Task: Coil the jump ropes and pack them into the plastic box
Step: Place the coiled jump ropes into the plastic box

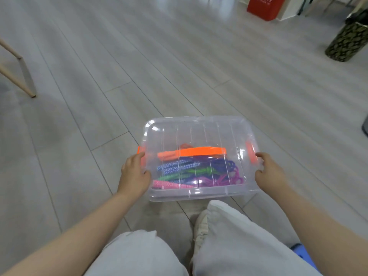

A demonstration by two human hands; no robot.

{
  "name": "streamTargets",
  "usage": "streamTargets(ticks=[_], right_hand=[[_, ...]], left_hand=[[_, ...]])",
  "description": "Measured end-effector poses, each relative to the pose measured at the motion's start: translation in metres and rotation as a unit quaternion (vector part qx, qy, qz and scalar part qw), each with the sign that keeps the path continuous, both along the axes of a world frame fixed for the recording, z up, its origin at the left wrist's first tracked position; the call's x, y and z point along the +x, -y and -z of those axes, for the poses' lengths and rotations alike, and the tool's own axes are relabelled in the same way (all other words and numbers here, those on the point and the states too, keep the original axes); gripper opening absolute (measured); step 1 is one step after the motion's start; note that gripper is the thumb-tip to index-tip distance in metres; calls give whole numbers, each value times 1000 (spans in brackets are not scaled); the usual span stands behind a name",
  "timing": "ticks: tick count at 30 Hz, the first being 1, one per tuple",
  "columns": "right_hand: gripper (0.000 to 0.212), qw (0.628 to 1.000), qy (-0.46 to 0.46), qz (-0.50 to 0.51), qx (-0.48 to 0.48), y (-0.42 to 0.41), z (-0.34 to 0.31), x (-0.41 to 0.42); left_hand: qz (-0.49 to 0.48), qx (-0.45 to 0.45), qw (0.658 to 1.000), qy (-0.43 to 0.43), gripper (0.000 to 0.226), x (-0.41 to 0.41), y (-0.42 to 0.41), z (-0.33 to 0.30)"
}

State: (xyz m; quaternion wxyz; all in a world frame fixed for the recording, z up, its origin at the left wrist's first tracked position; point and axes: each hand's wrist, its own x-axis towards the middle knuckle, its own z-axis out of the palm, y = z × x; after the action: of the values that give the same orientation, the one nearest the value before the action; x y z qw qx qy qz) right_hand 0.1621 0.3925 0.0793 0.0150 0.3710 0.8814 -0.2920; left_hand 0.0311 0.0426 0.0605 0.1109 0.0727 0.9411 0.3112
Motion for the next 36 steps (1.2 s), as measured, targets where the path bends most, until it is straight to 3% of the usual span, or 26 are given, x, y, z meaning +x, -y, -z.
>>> streamTargets(ticks=[13,16,19,23,27,32,36], right_hand=[[59,998,35,-27,50,-2,8,-12],[49,994,53,-49,87,0,8,-14],[45,993,43,-63,86,-3,14,-13],[42,999,-37,-4,8,-11,19,-8],[48,992,-88,55,-73,-11,23,-6],[75,947,-96,181,-248,-16,29,-11],[66,913,-135,212,-321,-18,38,-10]], left_hand=[[8,-22,999,31,60,-10,-9,-1],[49,-121,991,33,58,-14,-12,-8],[102,-274,956,-9,57,-17,-22,-25],[229,-289,927,-61,75,-19,-59,-40],[373,-277,885,21,92,-16,-114,-43],[466,-339,816,-30,106,-10,-157,-42],[494,-347,797,-3,105,11,-184,-35]])
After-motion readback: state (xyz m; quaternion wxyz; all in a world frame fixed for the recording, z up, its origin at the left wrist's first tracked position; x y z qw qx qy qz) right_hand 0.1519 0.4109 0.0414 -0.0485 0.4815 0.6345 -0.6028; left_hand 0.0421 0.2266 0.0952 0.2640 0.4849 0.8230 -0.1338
